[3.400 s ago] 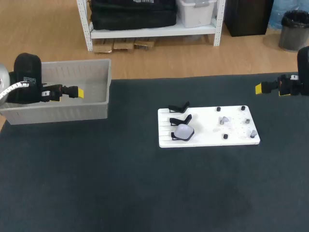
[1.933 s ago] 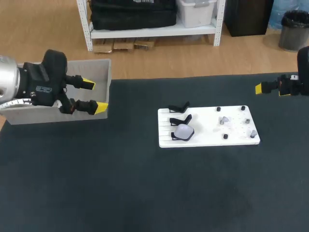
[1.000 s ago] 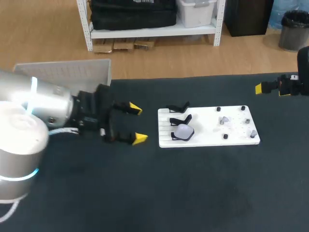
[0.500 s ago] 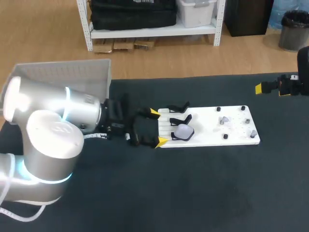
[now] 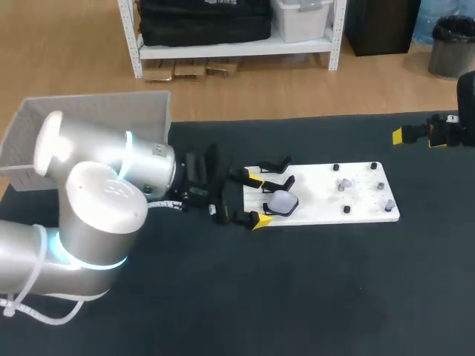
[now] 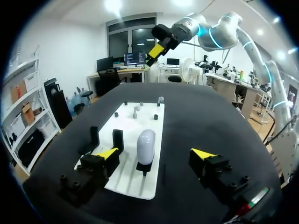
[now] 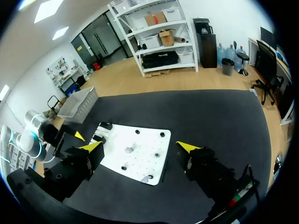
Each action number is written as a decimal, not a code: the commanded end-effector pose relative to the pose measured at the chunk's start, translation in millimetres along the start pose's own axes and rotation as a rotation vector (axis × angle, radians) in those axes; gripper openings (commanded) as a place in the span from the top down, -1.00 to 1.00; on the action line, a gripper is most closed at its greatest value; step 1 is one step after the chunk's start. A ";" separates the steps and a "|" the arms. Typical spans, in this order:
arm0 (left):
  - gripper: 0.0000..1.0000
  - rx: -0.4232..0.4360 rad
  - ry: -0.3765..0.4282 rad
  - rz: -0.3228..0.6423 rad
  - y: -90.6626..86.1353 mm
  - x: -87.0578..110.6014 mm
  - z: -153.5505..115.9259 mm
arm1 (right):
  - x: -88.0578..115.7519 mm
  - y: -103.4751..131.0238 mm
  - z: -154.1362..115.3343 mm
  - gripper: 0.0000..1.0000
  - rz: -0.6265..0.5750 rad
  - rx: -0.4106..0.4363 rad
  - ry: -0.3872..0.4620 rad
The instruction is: Pick up each earbud case from the left stands, insert the matching earbuds, close the lid, and place the case in the box.
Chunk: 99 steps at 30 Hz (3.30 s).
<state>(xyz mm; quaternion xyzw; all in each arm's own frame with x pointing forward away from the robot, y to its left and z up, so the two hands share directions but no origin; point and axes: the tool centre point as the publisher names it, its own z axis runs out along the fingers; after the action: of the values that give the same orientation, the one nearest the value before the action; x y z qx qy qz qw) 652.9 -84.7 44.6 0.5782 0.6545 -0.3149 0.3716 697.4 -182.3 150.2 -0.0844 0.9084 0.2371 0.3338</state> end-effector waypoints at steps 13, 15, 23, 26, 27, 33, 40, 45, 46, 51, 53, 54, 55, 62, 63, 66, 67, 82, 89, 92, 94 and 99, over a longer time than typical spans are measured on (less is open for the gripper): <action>-0.94 0.040 0.027 -0.018 13.0 8.9 30.2 | -0.3 -1.5 0.2 -1.00 -0.001 -0.005 0.001; -0.93 0.037 0.025 -0.016 13.0 9.1 31.8 | -0.3 -1.5 0.2 -1.00 -0.001 -0.005 0.001; -0.75 0.036 0.002 -0.027 14.1 11.5 36.4 | -0.3 -1.5 0.2 -1.00 -0.001 -0.005 0.001; -0.71 0.034 -0.003 -0.031 14.6 12.6 38.4 | -0.3 -1.5 0.2 -1.00 -0.001 -0.005 0.001; -0.69 0.031 -0.004 -0.031 14.9 12.7 39.1 | -0.3 -1.5 0.2 -1.00 -0.001 -0.005 0.001; -0.53 0.034 -0.013 -0.032 15.0 11.2 43.0 | -0.3 -1.5 0.2 -1.00 -0.001 -0.005 0.001; -0.38 0.037 -0.023 -0.035 14.1 10.3 45.3 | -0.3 -1.5 0.2 -1.00 -0.001 -0.005 0.001; 0.11 0.043 -0.029 -0.039 14.4 9.8 47.5 | -0.3 -1.5 0.2 -1.00 -0.001 -0.005 0.001; 0.11 0.045 -0.030 -0.039 13.8 9.9 48.2 | -0.3 -1.5 0.2 -1.00 -0.001 -0.005 0.001; 0.35 0.054 -0.038 -0.046 11.9 10.8 49.8 | -0.3 -1.5 0.2 -1.00 -0.001 -0.005 0.001; 0.75 0.056 -0.042 -0.047 10.8 10.6 49.3 | -0.3 -1.5 0.2 -1.00 -0.001 -0.005 0.001; 1.00 0.058 -0.045 -0.047 10.2 10.4 48.9 | -0.3 -1.5 0.2 -1.00 -0.001 -0.005 0.001; 1.00 0.061 -0.050 -0.048 9.0 9.8 48.0 | -0.3 -1.5 0.2 -1.00 -0.001 -0.005 0.001; 1.00 0.055 -0.074 -0.024 3.8 -1.8 36.1 | -0.3 -1.5 0.2 -1.00 -0.001 -0.005 0.001; 1.00 0.042 -0.081 -0.018 4.1 -5.9 31.1 | -0.3 -1.5 0.2 -1.00 -0.001 -0.005 0.001; 1.00 0.030 -0.103 0.000 5.2 -16.7 17.9 | -0.3 -1.5 0.2 -1.00 -0.001 -0.005 0.001; 1.00 0.027 -0.107 0.013 5.1 -21.0 13.3 | -0.3 -1.5 0.2 -1.00 -0.001 -0.005 0.001; 1.00 -0.026 -0.073 0.115 28.3 -76.5 11.9 | 13.7 60.6 25.3 -1.00 -0.035 -0.024 0.059; 1.00 -0.006 -0.087 0.132 43.7 -89.0 25.6 | 30.4 92.6 36.9 -1.00 -0.106 -0.044 0.134; 1.00 0.007 -0.088 0.149 46.5 -96.3 29.5 | 36.1 102.8 41.9 -1.00 -0.129 -0.065 0.154; 1.00 0.019 -0.086 0.162 45.9 -99.9 31.1 | 38.6 108.0 45.7 -1.00 -0.137 -0.067 0.164; 1.00 0.044 -0.089 0.182 38.9 -104.7 35.1 | 41.5 112.1 56.9 -1.00 -0.137 -0.086 0.186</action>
<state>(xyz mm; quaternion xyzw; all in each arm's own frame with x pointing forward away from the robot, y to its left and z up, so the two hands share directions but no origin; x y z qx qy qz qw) 698.2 -160.3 115.0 0.6244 0.5762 -0.3178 0.4208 654.7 -60.9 131.2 -0.1790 0.9175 0.2368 0.2648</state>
